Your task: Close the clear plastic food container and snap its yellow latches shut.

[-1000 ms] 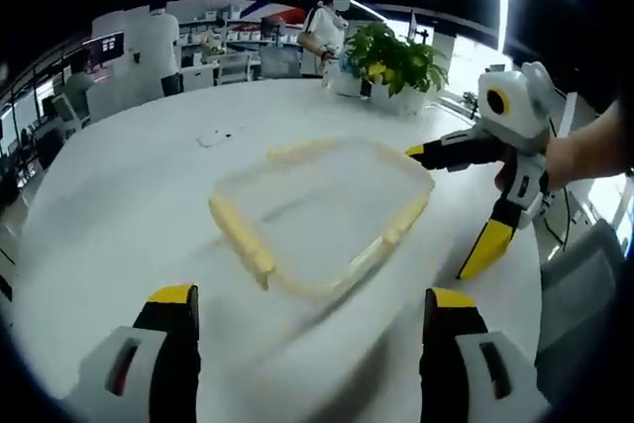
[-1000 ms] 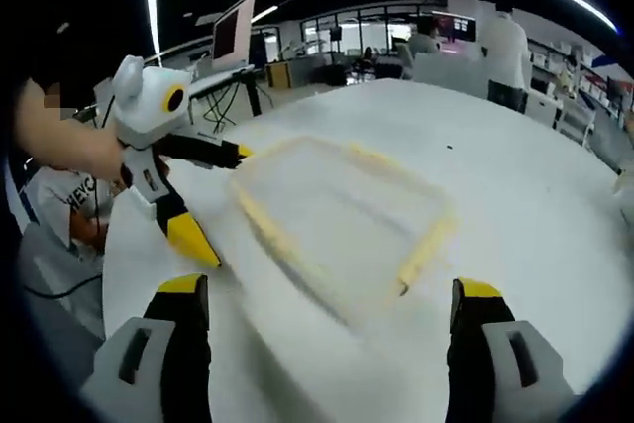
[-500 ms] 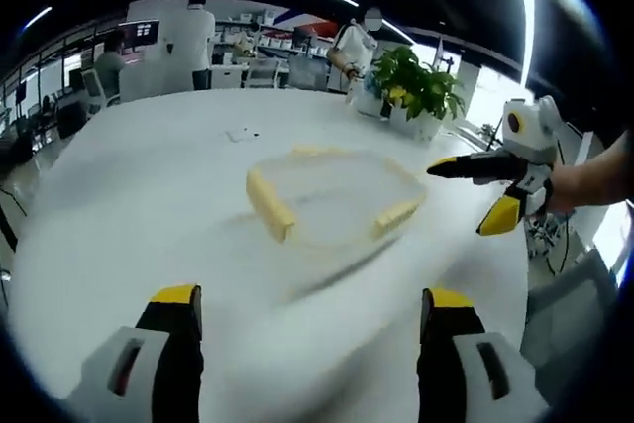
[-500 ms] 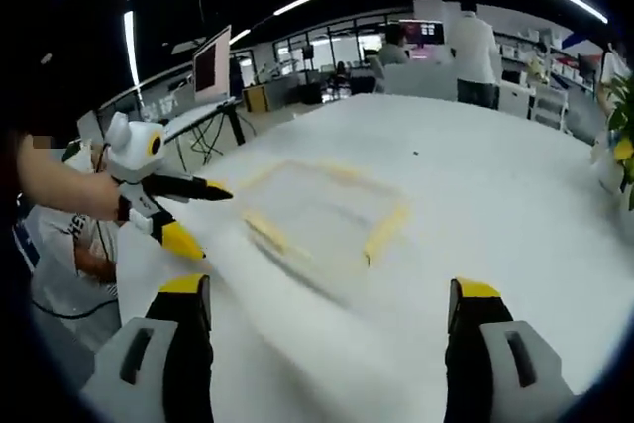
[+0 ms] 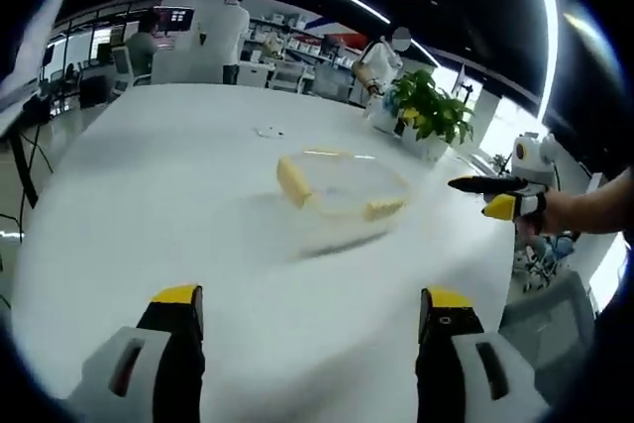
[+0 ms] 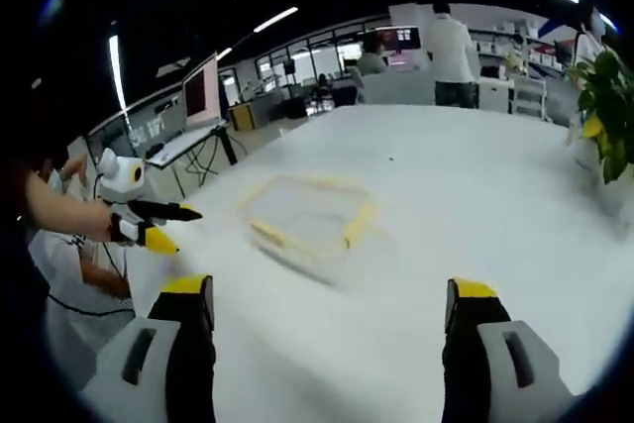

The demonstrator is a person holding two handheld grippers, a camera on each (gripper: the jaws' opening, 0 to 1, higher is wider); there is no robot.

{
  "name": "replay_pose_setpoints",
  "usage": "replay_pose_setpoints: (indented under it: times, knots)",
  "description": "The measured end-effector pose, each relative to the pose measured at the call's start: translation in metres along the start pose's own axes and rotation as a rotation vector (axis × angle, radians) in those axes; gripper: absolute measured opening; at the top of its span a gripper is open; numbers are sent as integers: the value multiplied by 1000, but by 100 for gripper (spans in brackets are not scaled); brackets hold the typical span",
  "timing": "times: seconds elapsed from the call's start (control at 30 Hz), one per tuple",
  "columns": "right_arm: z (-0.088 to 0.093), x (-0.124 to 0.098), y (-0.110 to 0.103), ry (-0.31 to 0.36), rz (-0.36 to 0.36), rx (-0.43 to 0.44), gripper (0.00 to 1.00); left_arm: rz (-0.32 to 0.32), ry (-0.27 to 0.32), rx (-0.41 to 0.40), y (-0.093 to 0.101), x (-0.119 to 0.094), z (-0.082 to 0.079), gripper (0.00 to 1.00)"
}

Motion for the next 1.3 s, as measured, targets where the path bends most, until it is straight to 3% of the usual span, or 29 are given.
replay_pose_setpoints:
  times: [0.23,0.4,0.67,0.87,1.3]
  knots:
    - [-3,-25,1,50,40,48,93,-18,82,-75,5,-27,-4,86]
    - [0,-43,-4,85,61,81,92,-14,105,-90,11,-44,1,85]
    - [17,-76,-15,120,76,142,92,-22,154,-109,26,-71,9,82]
    - [27,-97,-25,176,76,211,97,-40,174,-135,39,-85,20,81]
    - [37,-106,-45,234,55,224,99,-77,227,-105,60,-93,28,80]
Point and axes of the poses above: the point that each gripper's makers call its tool centre point, and the gripper's own axes: x roughly forward along the fingers, y roughly to its right, z roughly out of its underside, the point moved 9 cm from there along -x, roughly backward along the fingers, and after that the axes turned 7 degrees about y, right-handed, at the moved point
